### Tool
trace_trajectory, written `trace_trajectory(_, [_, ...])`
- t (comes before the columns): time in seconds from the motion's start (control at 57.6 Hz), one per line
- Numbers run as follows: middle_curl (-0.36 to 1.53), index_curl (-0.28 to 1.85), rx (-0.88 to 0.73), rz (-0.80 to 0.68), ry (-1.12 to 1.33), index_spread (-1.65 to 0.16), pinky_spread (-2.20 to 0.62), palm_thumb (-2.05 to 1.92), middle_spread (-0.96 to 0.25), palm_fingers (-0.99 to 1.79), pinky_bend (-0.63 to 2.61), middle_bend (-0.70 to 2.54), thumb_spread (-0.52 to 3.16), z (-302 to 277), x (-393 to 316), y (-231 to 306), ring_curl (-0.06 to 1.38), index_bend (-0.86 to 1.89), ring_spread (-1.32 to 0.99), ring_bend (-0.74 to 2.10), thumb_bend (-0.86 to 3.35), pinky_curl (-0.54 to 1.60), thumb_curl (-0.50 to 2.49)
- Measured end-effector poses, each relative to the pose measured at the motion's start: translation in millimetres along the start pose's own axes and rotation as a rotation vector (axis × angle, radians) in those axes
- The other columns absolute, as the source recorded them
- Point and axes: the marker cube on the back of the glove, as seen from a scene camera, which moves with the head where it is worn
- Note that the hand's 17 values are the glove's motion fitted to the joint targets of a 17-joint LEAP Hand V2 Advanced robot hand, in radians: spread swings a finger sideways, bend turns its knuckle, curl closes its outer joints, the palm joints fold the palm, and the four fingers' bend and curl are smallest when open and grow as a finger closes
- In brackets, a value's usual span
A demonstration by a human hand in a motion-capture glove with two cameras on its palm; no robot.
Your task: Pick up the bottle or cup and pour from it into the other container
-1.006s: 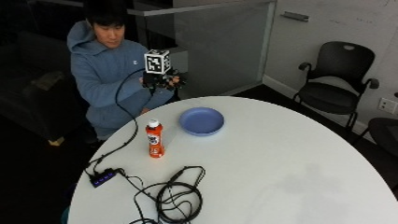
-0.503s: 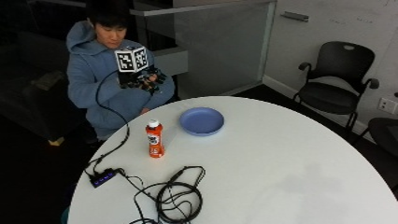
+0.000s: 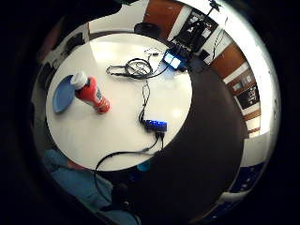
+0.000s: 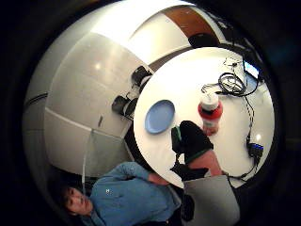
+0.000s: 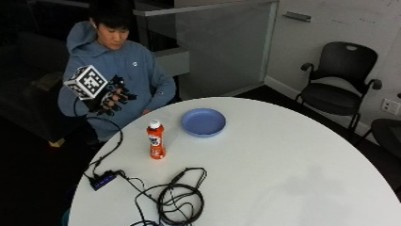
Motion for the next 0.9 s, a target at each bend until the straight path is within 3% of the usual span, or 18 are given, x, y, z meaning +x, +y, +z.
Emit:
trace_trajectory(0.434, [0.32,0.21,0.085,0.072,-0.66,-0.33,0.27,0.68,0.08,0.06,0.71,0.19,0.95,65.1,79.6,-6.4,0.29,0.1,0.2,0.53,-0.03,0.27,0.39])
trace_trajectory(0.694, [0.32,0.17,0.009,0.102,-0.984,-0.37,0.28,0.64,0.09,-0.02,0.79,0.19,0.91,134.1,77.0,-8.5,0.3,0.09,0.2,0.58,-0.04,0.29,0.37])
trace_trajectory(0.902, [0.3,0.13,-0.068,0.072,-1.101,-0.39,0.29,0.64,0.11,-0.08,0.85,0.18,0.86,181.6,45.4,-25.8,0.3,0.08,0.22,0.6,-0.03,0.31,0.36])
